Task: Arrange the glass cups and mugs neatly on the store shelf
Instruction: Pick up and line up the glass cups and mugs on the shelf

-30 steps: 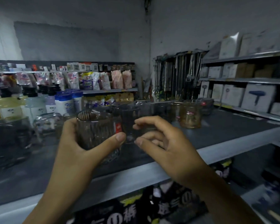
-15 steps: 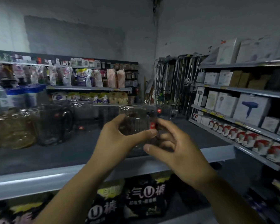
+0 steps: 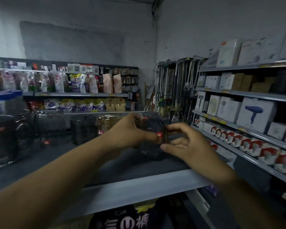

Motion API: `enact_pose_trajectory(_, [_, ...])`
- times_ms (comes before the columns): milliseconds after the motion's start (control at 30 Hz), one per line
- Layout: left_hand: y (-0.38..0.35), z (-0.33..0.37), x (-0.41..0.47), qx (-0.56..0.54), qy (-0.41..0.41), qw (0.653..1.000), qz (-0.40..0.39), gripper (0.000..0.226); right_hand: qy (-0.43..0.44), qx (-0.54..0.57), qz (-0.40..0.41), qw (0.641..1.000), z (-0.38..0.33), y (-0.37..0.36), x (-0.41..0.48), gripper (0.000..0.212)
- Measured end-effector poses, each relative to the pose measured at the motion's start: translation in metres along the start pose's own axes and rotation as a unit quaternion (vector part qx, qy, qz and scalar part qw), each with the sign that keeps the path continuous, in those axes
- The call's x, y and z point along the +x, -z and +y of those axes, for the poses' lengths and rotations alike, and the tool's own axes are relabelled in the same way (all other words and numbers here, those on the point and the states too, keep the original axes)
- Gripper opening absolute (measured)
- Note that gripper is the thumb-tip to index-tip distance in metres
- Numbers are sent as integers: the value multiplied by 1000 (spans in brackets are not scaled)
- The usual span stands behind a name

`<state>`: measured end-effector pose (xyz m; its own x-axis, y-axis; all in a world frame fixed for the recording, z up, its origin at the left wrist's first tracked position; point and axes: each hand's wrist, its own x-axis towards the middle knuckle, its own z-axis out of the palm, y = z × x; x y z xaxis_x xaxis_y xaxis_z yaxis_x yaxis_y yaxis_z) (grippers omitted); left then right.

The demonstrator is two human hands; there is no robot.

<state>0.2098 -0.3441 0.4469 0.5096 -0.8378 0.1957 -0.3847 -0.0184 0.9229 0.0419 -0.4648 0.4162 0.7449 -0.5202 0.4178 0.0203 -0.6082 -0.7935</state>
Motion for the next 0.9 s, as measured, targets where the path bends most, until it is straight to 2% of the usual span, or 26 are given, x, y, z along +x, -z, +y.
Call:
enact_pose_trajectory(133, [-10,-2,26,-35,10,999,-14,71,6,-38,13,999,15,14,23,42])
enact_pose_trajectory(267, [-20,-10,43,-31,8,999,-25,56,2,-64,10,998,34,21,42,44])
enact_pose_trajectory(367, [-27,-20,52,-32,14,999,21,73,-1,-83,4,997,47,24,54,46])
enact_pose_trajectory(500, [-31,-32,61,-48,9,997,63,74,1,-88,31,996,59,24,66,43])
enact_pose_trajectory(600, [-33,-34,57,15,0,997,78,79,-12,-92,26,995,65,22,69,37])
enact_pose_trajectory(700, [-32,-34,56,109,-9,992,61,63,-35,-109,11,993,71,23,69,34])
enact_pose_trajectory(800, [-31,-33,56,112,1,992,65,71,-40,-127,18,991,74,22,70,30])
enact_pose_trajectory(900, [-31,-37,58,96,18,992,79,57,-34,-140,20,989,75,19,71,29])
